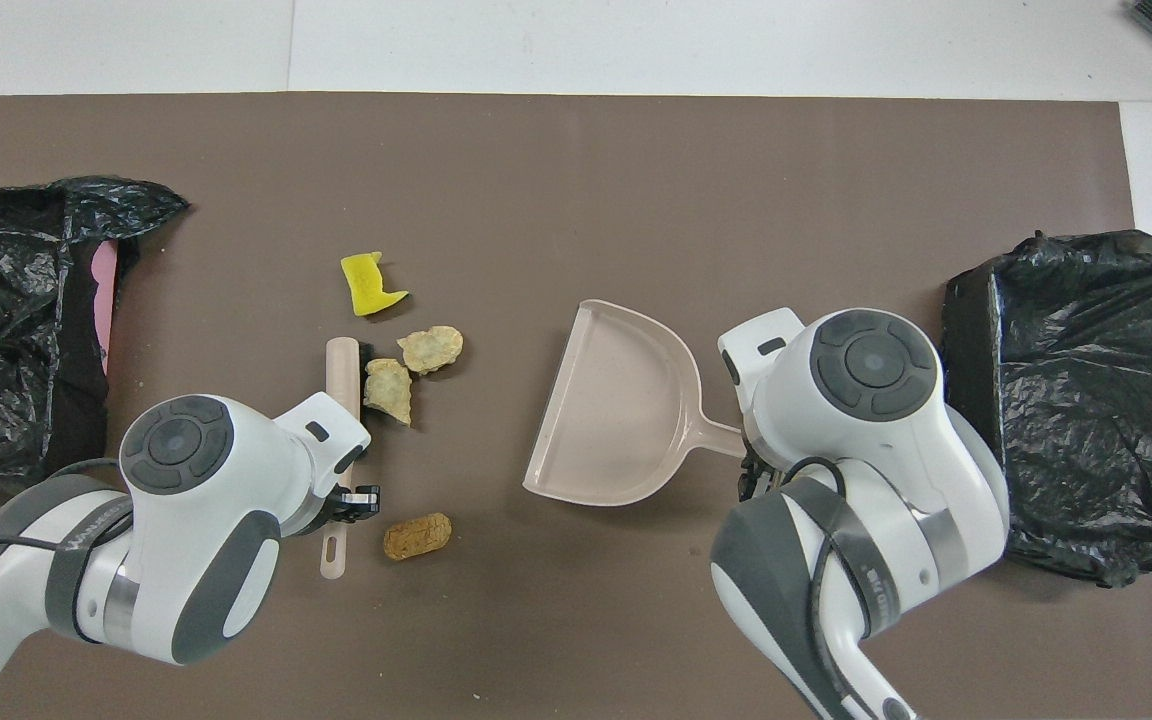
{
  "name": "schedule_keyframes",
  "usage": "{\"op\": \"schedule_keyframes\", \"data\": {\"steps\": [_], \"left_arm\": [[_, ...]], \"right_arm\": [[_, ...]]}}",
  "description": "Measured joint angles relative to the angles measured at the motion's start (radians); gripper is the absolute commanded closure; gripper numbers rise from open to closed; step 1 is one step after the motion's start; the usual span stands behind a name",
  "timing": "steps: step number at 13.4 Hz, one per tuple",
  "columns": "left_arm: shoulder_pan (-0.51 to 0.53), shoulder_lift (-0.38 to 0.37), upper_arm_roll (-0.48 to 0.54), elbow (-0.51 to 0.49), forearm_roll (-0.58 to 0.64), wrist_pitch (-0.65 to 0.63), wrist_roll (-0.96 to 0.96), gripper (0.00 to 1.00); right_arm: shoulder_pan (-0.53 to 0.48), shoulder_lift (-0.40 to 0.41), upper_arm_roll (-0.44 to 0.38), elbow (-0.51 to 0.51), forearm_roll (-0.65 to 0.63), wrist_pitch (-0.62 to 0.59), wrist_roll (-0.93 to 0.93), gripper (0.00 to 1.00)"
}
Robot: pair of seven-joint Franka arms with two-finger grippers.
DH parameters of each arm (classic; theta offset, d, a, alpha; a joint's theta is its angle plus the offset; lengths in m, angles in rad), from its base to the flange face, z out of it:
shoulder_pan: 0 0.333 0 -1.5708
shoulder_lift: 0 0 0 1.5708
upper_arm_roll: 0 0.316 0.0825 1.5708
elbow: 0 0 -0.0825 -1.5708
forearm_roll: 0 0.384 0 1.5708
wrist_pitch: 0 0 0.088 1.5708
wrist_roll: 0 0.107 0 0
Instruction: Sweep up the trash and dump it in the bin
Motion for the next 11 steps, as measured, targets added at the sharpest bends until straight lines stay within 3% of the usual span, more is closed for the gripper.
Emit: {"op": "schedule_keyframes", "data": {"steps": [4,11], "left_arm": [[0.034,0.01,0.001,0.0,0.0,0.036,0.024,1.0],[0.046,0.05,-0.003,0.019,0.0,0.105,0.112,1.0]], "right_arm": [[0.095,-0.029,0.004,-0.055,-0.011,0.007,0.064,1.0],[0.079,-0.008,-0.001,-0.091,-0.028,0.07,0.08,1.0]]}}
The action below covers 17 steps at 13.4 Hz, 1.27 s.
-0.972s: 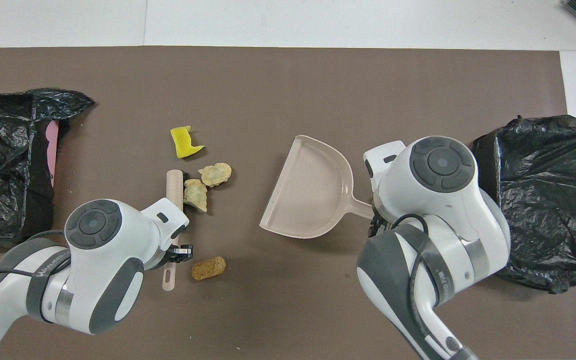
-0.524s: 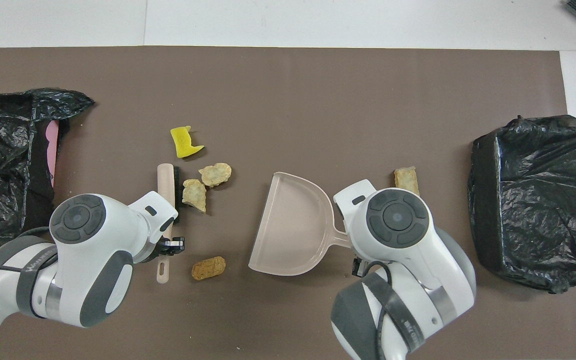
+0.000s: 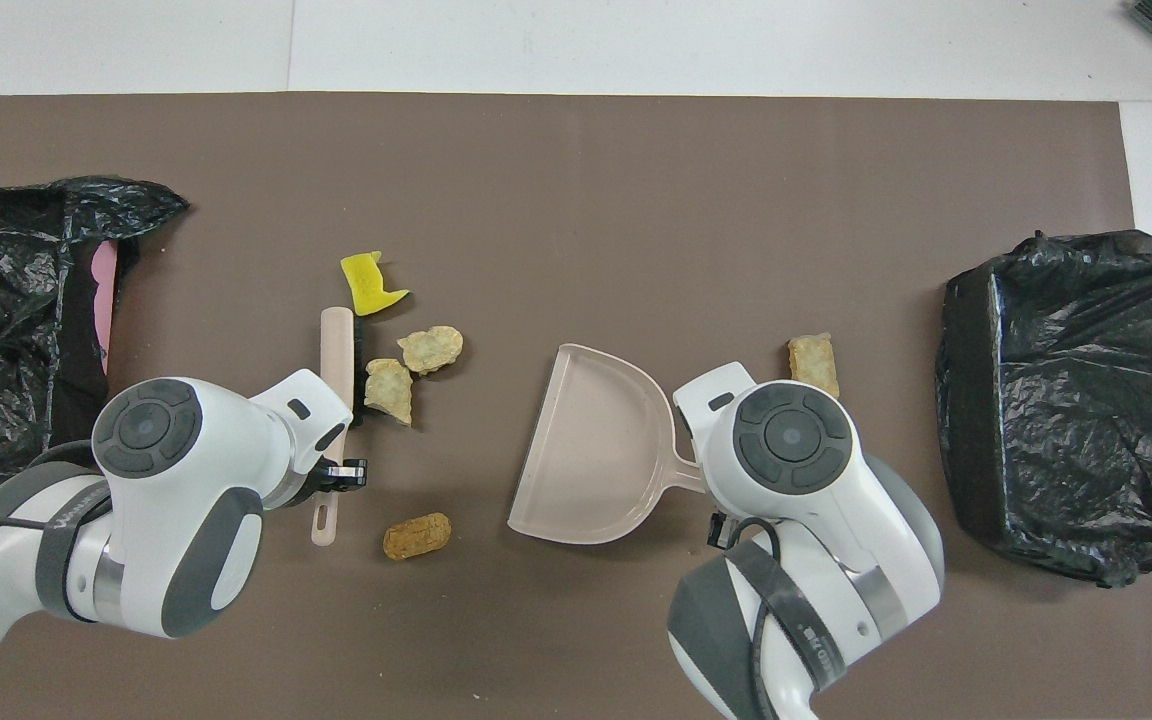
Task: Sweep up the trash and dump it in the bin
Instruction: 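Sweep the bread chunks into the dustpan with the left gripper's brush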
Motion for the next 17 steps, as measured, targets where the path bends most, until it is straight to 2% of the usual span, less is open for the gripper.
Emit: {"op": "schedule_keyframes", "data": {"steps": [4,7,11,15,17], "left_arm": [[-0.012,0.028,-0.011,0.026,0.0,0.005,0.062,1.0],[-0.061,0.029,-0.015,0.027,0.0,0.005,0.103,1.0],[-0.192,0.028,-0.021,0.031,-0.003,0.005,0.105,1.0],[-0.368,0.023,-0.024,0.043,-0.083,0.002,0.035,1.0],[-0.409,0.021,-0.025,0.08,-0.113,-0.02,-0.007,1.0]], "right_arm": [[0.005,0.017,0.0,-0.009,-0.003,0.015,0.017,1.0],[0.008,0.019,0.001,-0.01,-0.006,0.016,0.03,1.0],[0.014,0.021,0.002,-0.011,-0.008,0.017,0.038,1.0],[0.015,0.021,0.002,-0.011,-0.009,0.017,0.05,1.0],[0.015,0.021,0.002,-0.011,-0.009,0.017,0.053,1.0]]}}
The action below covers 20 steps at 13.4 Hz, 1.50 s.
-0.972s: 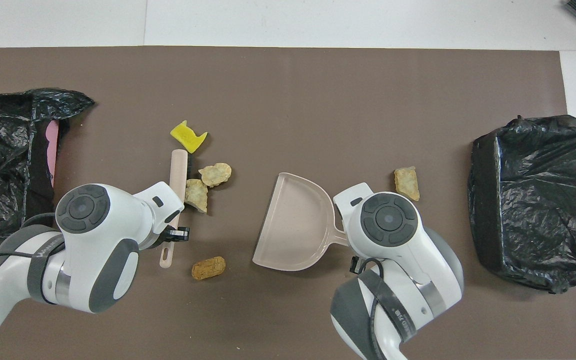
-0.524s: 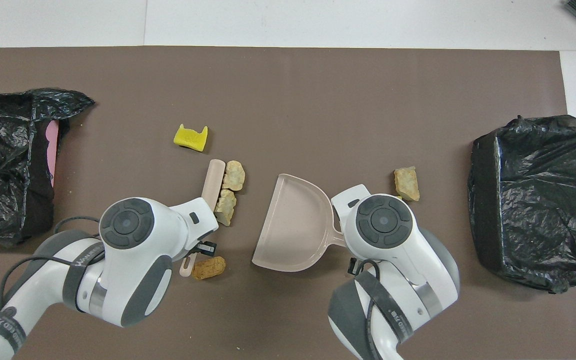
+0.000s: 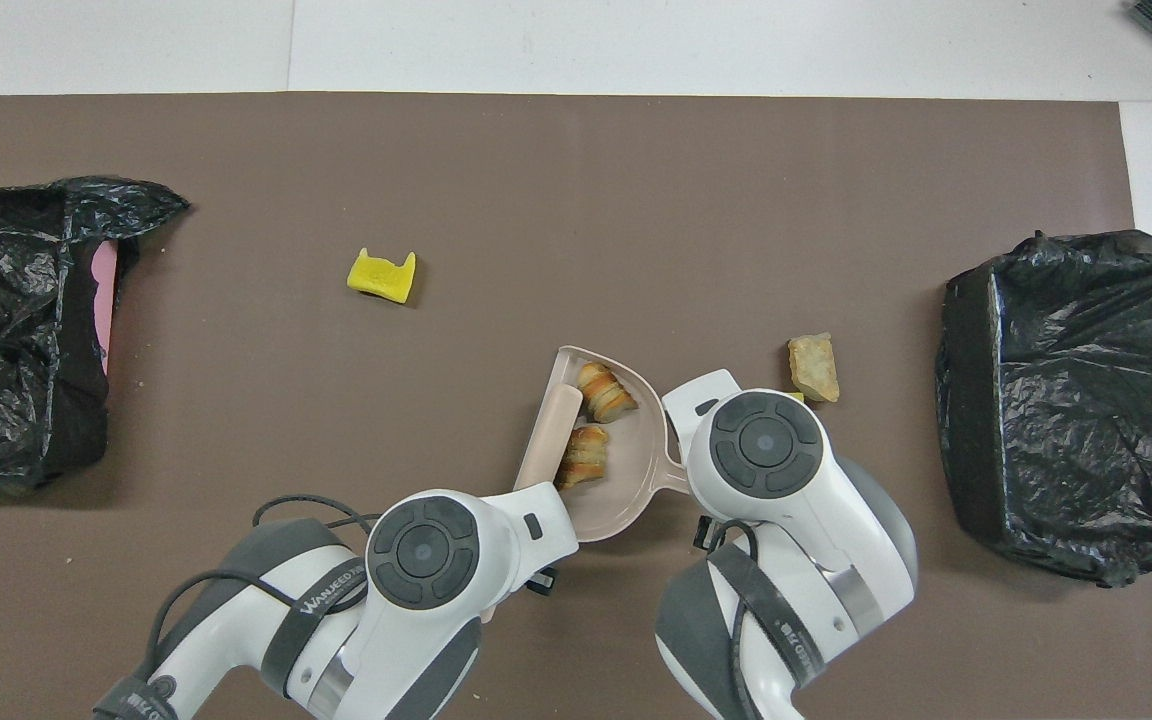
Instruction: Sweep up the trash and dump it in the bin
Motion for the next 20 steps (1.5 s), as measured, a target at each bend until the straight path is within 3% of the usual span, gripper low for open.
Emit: {"op": "schedule_keyframes", "data": {"steps": [5,8,10,15,18,20], "left_arm": [[0.055,-0.002,0.031,0.183,-0.032,-0.219,-0.006,1.0],[0.167,0.006,0.036,0.194,-0.021,-0.233,0.021,1.0],[0.257,0.035,0.04,0.206,0.05,-0.229,0.131,1.0],[0.474,0.194,0.044,0.375,0.247,-0.169,0.402,1.0],[0.521,0.332,0.042,0.496,0.366,-0.139,0.485,1.0],[0.54,0.367,0.042,0.523,0.414,-0.127,0.565,1.0]], "right_arm": [[0.0,0.002,0.0,-0.001,0.0,0.0,0.002,1.0],[0.0,0.01,0.0,-0.002,0.0,0.006,0.006,1.0],[0.001,0.01,0.0,-0.002,0.0,0.007,0.008,1.0],[0.009,0.014,0.0,-0.043,-0.002,0.078,0.014,1.0],[0.012,0.019,0.0,-0.051,-0.007,0.086,0.021,1.0],[0.013,0.019,0.0,-0.051,-0.008,0.086,0.025,1.0]]}}
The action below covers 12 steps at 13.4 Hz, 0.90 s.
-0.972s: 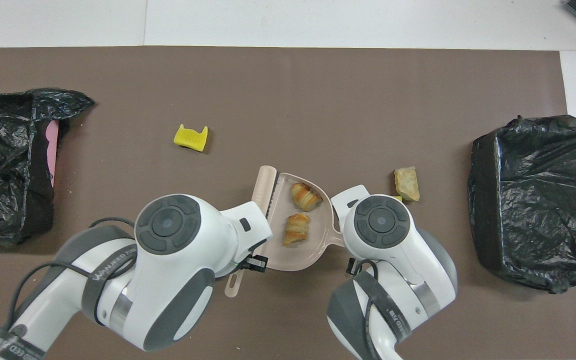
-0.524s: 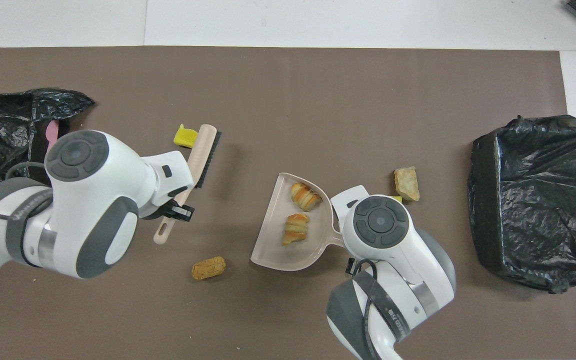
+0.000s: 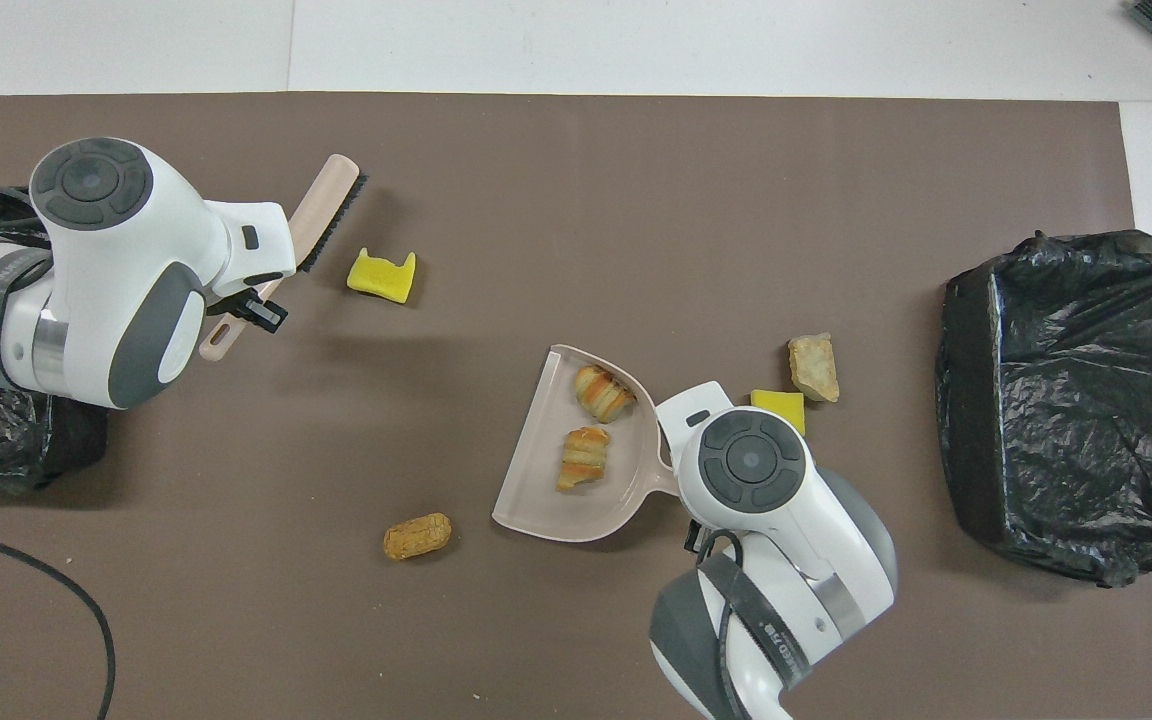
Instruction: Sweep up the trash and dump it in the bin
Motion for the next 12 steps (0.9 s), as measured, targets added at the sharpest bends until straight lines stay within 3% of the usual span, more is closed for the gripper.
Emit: {"op": "schedule_keyframes", "data": {"steps": [4,7,9,12], "left_arm": [[-0.004,0.004,-0.025,-0.032,0.001,-0.043,0.051,1.0],[-0.048,-0.008,-0.037,-0.036,-0.088,-0.148,0.05,1.0],[-0.097,-0.031,-0.038,-0.053,-0.146,-0.201,0.005,1.0],[-0.218,-0.107,-0.041,-0.167,-0.199,-0.209,-0.155,1.0]], "right_arm": [[0.001,0.0,0.0,0.0,-0.001,0.0,0.005,1.0],[0.002,0.0,0.0,0.0,-0.001,0.0,0.008,1.0],[0.002,0.0,0.0,0.0,-0.001,0.0,0.009,1.0],[0.002,0.0,0.0,0.0,-0.001,0.0,0.009,1.0]]}}
